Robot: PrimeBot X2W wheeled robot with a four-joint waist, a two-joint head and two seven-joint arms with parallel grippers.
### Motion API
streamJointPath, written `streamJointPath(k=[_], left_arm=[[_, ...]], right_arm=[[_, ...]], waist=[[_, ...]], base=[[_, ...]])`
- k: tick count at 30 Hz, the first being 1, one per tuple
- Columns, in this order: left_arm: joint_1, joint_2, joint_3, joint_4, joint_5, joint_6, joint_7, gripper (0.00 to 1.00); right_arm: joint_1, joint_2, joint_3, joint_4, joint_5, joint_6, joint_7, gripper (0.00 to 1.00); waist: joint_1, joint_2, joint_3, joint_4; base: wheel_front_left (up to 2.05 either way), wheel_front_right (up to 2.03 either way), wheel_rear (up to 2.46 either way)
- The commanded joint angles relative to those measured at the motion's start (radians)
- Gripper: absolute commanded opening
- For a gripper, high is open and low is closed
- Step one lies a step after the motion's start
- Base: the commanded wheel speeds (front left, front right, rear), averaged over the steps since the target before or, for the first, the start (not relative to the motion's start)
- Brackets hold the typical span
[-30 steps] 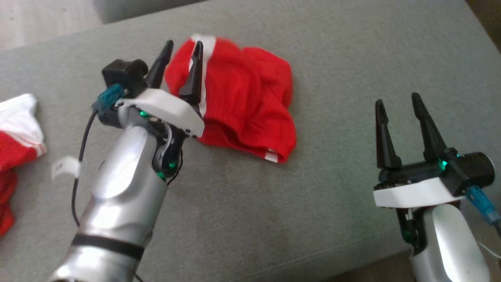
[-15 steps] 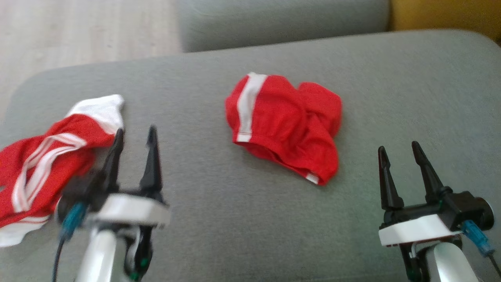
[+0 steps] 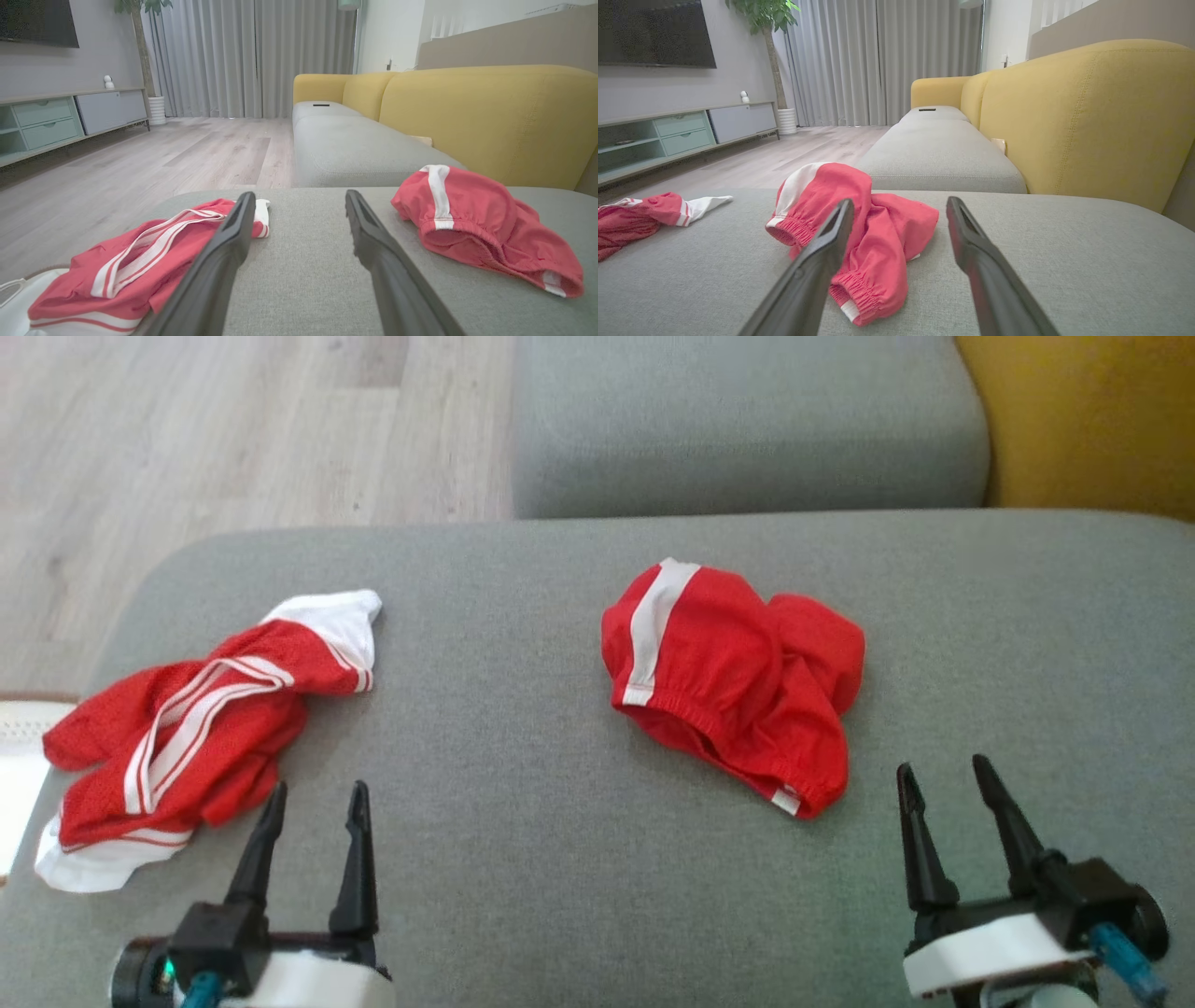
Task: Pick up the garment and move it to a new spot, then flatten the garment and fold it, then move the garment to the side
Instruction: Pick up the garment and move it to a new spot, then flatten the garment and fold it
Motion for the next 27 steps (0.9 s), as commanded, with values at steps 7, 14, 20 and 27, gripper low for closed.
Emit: streamJointPath(k=[7,14,20,27], left_arm=[[0.014,0.006,0.013,-0.045,0.01,-0.013,-0.005,1.0],[0.029,0.006,0.01,-0.029,0.01,-0.014,-0.005,1.0],[0.028,0.006,0.006,-0.021,0.02,-0.015,-0.005,1.0],[0.025,0.006,-0.005,-0.012,0.02,-0.011,-0.005,1.0]], right_arm=[[0.025,-0.005,0.041,-0.027,0.01,0.008,-0.005,1.0],[0.048,-0.005,0.047,-0.025,0.017,0.008,-0.005,1.0],[0.043,-0.004,0.045,-0.022,0.018,0.008,-0.005,1.0],[0.04,-0.004,0.046,-0.014,0.02,0.008,-0.005,1.0]], waist=[[0.0001,-0.0001,-0.037,-0.005],[0.0001,-0.0001,-0.045,-0.011],[0.0001,-0.0001,-0.043,-0.007],[0.0001,-0.0001,-0.044,-0.003]], base=[[0.0,0.0,0.0],[0.0,0.0,0.0],[0.0,0.0,0.0],[0.0,0.0,0.0]])
